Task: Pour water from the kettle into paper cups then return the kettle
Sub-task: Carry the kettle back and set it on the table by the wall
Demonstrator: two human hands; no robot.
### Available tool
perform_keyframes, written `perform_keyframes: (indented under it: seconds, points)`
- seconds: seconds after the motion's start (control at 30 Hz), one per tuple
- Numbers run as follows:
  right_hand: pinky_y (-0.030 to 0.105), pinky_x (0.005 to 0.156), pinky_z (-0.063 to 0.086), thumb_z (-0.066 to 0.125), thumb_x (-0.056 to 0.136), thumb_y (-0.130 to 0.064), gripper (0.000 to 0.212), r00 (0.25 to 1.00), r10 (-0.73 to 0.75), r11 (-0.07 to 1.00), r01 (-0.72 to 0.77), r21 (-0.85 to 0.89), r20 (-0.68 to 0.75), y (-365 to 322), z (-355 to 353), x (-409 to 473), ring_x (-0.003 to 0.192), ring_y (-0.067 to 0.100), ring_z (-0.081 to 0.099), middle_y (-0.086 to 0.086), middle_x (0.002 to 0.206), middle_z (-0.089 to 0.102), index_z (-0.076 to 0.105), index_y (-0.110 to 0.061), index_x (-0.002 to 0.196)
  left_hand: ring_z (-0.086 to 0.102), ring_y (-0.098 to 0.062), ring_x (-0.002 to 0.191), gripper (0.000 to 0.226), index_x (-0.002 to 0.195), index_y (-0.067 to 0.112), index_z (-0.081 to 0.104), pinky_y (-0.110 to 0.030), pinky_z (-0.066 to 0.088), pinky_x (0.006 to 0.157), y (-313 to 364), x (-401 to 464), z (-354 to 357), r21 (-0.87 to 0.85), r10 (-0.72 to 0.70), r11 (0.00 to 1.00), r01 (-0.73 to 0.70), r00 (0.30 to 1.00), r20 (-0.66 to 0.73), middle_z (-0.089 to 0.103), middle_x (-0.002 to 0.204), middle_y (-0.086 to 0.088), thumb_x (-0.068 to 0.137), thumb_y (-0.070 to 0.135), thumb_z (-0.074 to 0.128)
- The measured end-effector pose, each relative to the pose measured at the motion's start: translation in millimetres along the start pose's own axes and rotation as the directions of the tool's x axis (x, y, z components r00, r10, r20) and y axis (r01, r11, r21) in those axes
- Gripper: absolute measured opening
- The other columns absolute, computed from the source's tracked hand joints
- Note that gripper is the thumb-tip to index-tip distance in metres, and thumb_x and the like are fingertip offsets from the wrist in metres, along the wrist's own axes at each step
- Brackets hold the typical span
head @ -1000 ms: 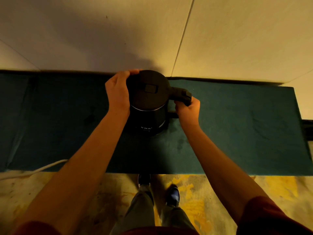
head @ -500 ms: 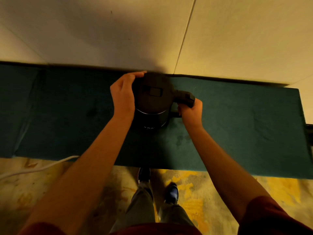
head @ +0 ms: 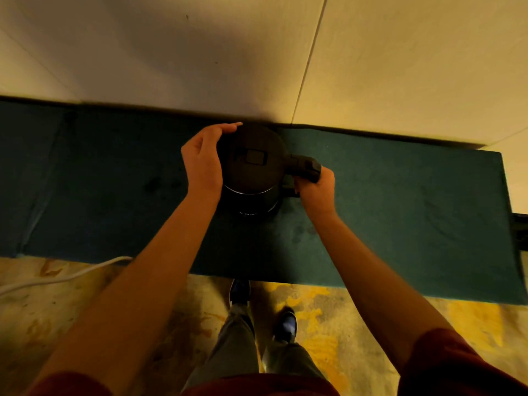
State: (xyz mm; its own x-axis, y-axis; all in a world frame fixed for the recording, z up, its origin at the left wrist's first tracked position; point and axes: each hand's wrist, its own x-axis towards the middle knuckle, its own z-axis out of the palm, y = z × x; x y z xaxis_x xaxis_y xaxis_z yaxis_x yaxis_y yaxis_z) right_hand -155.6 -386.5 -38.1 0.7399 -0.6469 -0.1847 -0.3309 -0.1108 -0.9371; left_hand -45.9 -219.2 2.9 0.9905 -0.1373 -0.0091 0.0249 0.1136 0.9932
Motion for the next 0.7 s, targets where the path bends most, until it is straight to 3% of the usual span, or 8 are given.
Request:
perform_keyframes:
  seconds: [0.3,0.4,0.5,0.57,0.63,0.7]
  points:
    - [0.003,0.047,0.041,0.058,0.093,0.011,0.049,0.999,0.027,0.996,-0.023,-0.091,0.045,-1.7,-0.9,-3.4,0.046,-0.015,0.058,-0.031,0.042,0.057,0.053,-0.026,0.060,0.071,-0.024,0.104,0.029,0.094,0.008,0.078,-0.048,0.053,0.098,-5.5,-2.7,-4.0,0.024,-0.087,0.996,0.087,0.996,-0.020,0.077,0.102,-0.008,0.093,0.020,0.051]
    - [0.005,0.047,0.042,0.061,0.091,0.008,0.038,1.000,0.027,0.995,-0.026,-0.093,0.009,-3.9,-3.7,-8.1,0.048,-0.008,0.061,-0.012,0.047,0.063,0.059,-0.020,0.066,0.071,-0.022,0.103,0.028,0.092,0.012,0.079,-0.048,0.053,0.098,1.9,-3.0,-4.4,0.028,-0.146,0.989,0.147,0.989,-0.021,0.077,0.103,-0.006,0.092,0.022,0.052]
    - [0.029,0.056,0.045,0.069,0.083,0.005,0.012,0.996,-0.061,0.994,0.055,-0.099,-0.060,-0.2,-10.0,-16.9,0.063,0.014,0.057,0.012,0.065,0.062,0.061,0.004,0.074,0.072,-0.018,0.102,0.025,0.093,0.020,0.081,-0.045,0.054,0.098,10.6,-5.0,-4.8,0.012,-0.295,0.956,0.295,0.956,0.003,0.078,0.102,-0.001,0.086,0.027,0.057]
    - [0.033,0.061,0.042,0.071,0.082,0.007,0.011,0.992,-0.107,0.988,0.098,-0.116,-0.071,-0.7,-13.1,-17.4,0.070,0.017,0.055,0.014,0.071,0.060,0.061,0.010,0.081,0.071,-0.015,0.102,0.025,0.095,0.021,0.080,-0.044,0.053,0.099,17.8,-0.8,-8.8,0.067,-0.290,0.955,0.288,0.957,0.021,0.078,0.102,0.002,0.087,0.026,0.057]
    - [0.029,0.063,0.044,0.072,0.085,0.003,0.010,0.994,-0.098,0.987,0.089,-0.133,-0.058,-2.1,-13.3,-19.2,0.068,0.005,0.055,0.005,0.074,0.061,0.063,0.006,0.086,0.069,-0.015,0.106,0.025,0.099,0.019,0.079,-0.043,0.051,0.102,25.6,0.5,-15.1,0.107,-0.294,0.952,0.287,0.954,0.055,0.077,0.105,0.001,0.089,0.024,0.057]
    - [0.012,0.060,0.041,0.073,0.086,-0.002,0.012,0.996,-0.083,0.983,0.078,-0.166,-0.024,1.3,-11.6,-18.0,0.066,-0.009,0.057,-0.009,0.075,0.061,0.063,-0.008,0.090,0.068,-0.017,0.109,0.026,0.101,0.018,0.079,-0.042,0.050,0.102,26.5,2.4,-18.3,0.133,-0.334,0.937,0.322,0.939,0.079,0.076,0.109,-0.001,0.090,0.022,0.056]
